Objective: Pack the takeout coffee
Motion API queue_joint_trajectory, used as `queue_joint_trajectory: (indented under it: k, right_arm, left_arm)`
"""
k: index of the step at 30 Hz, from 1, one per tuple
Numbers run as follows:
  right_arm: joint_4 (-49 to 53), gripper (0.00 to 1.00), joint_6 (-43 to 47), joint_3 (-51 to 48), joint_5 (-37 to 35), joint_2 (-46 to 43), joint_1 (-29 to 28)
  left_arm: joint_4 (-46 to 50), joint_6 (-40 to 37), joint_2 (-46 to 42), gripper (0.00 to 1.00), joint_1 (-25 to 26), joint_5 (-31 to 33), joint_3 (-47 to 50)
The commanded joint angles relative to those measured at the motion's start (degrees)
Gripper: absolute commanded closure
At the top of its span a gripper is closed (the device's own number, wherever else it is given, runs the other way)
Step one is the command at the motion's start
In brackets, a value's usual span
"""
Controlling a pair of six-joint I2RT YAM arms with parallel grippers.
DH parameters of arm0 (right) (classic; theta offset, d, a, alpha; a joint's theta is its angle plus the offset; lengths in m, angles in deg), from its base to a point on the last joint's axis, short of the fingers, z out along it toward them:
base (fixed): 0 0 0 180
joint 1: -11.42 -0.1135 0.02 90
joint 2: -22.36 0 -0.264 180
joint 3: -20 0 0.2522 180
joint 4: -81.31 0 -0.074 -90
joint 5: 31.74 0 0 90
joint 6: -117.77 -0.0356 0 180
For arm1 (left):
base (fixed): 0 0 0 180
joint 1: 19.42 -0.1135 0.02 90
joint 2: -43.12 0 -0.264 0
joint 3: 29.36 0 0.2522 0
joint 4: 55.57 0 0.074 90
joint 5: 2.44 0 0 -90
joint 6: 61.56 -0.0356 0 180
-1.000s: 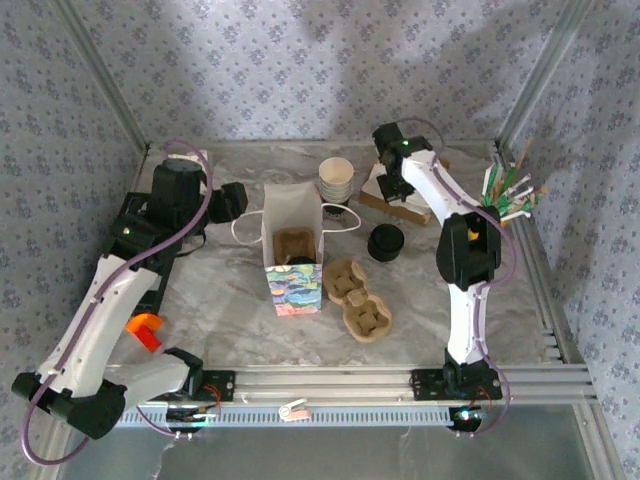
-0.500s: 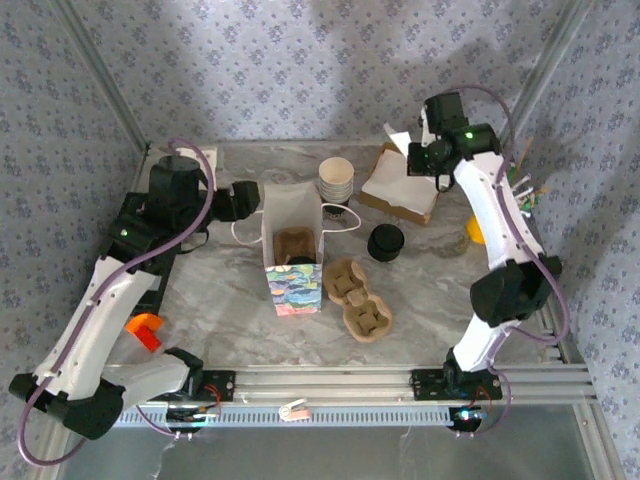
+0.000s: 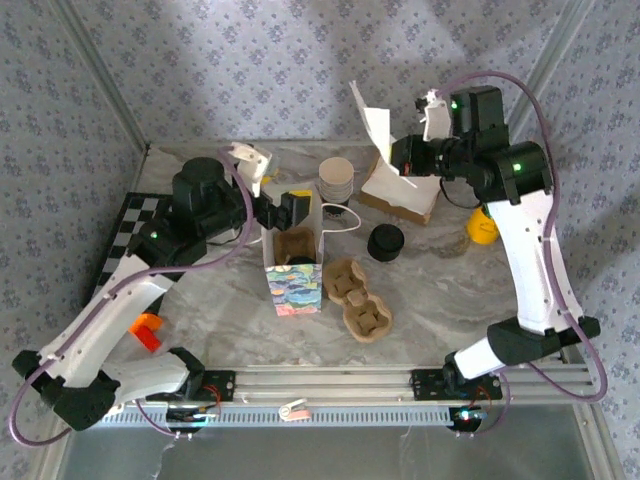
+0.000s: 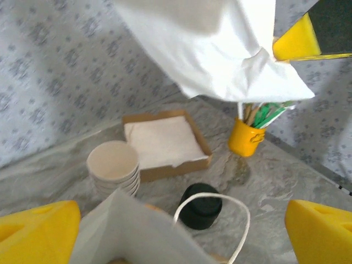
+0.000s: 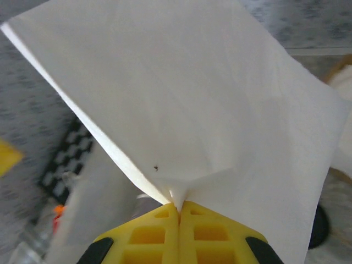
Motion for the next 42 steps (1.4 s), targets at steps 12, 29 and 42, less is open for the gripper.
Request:
queue_joint_trajectory:
  k: [12, 29, 42]
  right_arm:
    - [-7.04, 1.00, -11.11, 2.58, 19.64, -2.16, -9.17]
    - [-16.76, 1.00, -18.93, 0.06, 24.04, 0.82, -14.07]
    - [-23.97, 1.00, -24.27, -4.51, 26.81, 0.27, -13.81]
  left_arm:
    - [-24.80, -13.64, 1.33, 0.00, 3.31, -10.12, 8.00]
    - [-43.65, -8.56, -0.80, 0.00, 3.77, 1.76, 15.22]
    - [-48.45, -9.70, 3.63, 0.32, 3.73, 2.22, 12.44]
